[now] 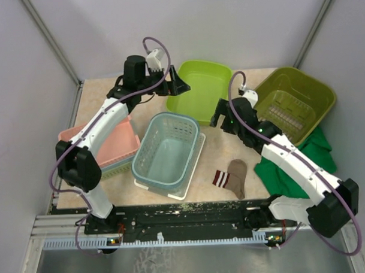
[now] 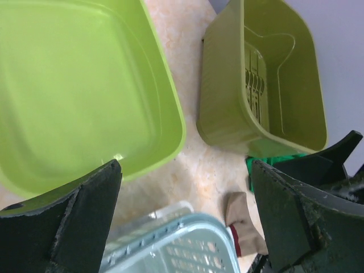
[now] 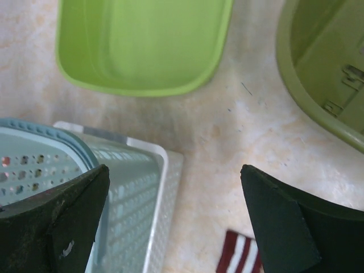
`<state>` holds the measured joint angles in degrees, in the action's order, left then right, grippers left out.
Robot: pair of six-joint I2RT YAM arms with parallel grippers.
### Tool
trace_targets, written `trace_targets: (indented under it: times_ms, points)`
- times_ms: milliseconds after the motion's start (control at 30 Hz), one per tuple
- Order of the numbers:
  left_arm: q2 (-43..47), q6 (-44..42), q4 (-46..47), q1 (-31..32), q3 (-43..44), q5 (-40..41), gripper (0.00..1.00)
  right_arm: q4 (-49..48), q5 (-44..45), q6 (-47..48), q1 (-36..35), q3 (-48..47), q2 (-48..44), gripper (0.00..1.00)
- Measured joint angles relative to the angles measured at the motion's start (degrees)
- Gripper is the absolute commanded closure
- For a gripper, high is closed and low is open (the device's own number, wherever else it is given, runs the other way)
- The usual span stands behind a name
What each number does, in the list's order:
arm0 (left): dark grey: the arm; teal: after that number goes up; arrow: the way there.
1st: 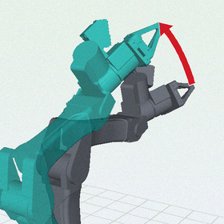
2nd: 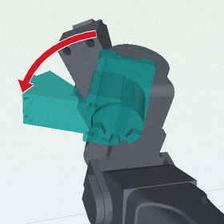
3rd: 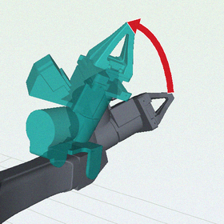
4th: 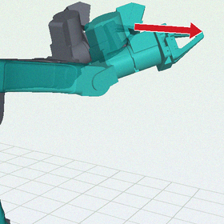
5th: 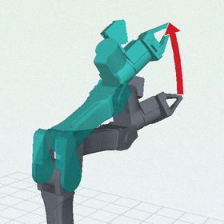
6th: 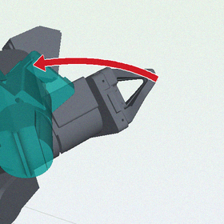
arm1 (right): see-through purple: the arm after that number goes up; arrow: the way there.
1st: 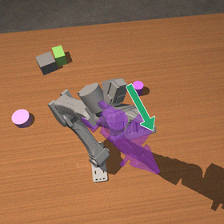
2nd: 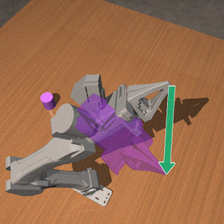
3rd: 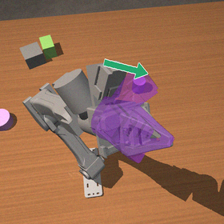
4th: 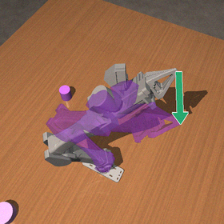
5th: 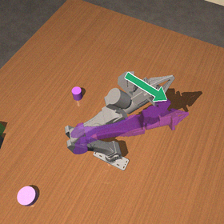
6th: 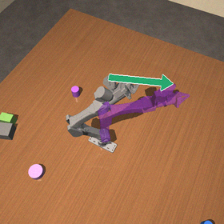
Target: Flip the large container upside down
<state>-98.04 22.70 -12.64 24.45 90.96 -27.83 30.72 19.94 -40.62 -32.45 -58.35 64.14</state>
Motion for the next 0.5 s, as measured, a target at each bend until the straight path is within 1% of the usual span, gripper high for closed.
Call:
trace_targets:
  times_ms: [100,200,267,333,500]
  points:
    - [-5.5,-0.5,-0.9,2.6,6.9,1.9,0.01,0.0,-0.7,0.0,0.4,-5.2,5.5,0.01]
    - [-8.9,-1.7,-2.2,4.5,9.7,2.9,0.01,0.9,-0.4,-0.1,1.7,-8.5,8.0,0.01]
    - [-9.9,-3.0,-5.1,5.5,9.6,3.0,0.01,1.7,0.0,-0.3,3.4,-9.3,7.9,0.01]
    - [-10.1,-3.9,-6.3,6.1,9.0,3.0,0.01,2.1,0.2,-0.5,6.6,-9.7,7.5,0.01]
    - [-8.4,-6.6,-10.1,7.0,3.0,2.3,0.01,4.5,1.0,0.0,15.1,-11.2,7.4,0.02]
